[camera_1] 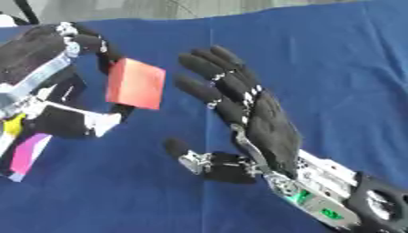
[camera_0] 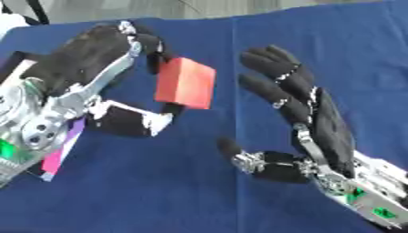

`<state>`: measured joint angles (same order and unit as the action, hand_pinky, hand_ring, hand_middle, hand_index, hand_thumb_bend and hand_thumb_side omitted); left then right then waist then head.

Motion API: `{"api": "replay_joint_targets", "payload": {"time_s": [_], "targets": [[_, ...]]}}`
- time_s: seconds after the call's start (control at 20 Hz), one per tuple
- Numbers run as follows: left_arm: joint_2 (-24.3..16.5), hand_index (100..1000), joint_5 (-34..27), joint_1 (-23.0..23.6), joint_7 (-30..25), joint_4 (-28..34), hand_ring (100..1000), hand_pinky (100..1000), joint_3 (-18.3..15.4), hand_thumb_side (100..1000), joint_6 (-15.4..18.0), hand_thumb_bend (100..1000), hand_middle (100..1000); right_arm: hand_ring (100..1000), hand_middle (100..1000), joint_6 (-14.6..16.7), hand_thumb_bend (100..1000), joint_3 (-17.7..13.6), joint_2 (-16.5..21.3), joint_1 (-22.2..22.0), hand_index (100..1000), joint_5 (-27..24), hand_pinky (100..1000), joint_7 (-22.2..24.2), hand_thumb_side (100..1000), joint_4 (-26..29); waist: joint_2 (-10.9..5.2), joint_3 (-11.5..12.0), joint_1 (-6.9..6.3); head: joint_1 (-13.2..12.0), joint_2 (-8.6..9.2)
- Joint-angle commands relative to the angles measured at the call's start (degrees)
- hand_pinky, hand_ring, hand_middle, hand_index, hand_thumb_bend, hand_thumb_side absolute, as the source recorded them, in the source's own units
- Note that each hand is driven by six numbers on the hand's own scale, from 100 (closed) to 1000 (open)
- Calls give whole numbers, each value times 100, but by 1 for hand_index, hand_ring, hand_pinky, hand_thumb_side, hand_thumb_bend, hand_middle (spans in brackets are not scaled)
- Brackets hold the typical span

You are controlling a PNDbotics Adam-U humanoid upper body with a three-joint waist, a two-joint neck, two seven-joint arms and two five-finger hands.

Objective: Pick up the objects with one hand, pass them to the other hand, and then place them into the box on the other side of the table.

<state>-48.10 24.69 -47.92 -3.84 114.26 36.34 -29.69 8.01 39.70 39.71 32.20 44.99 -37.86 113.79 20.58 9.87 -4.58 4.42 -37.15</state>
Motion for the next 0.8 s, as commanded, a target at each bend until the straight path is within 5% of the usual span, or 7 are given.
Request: {"api": "replay_joint_targets", "payload": {"time_s": [0.05,0.35,0.8], "targets": [[-588,358,-172,417,329,33,701,831,-626,275,-218,100,473,900,886,41,348,-9,141,18,902,93,952,93,180,80,-87,-2,35,-80,10],[-1177,367,-1103,1731,819,33,685,852,-1945,283,-1047,100,471,872,851,163,113,-70,155,-185,882,149,933,113,133,80,-91,-42,190,-651,-63],[-1301,399,-2080,2478,1720,-159,662,854,-2806,296,-1520,100,491,864,843,202,122,-206,80,-460,867,343,930,-140,100,80,-99,-127,441,-1523,-16]]}}
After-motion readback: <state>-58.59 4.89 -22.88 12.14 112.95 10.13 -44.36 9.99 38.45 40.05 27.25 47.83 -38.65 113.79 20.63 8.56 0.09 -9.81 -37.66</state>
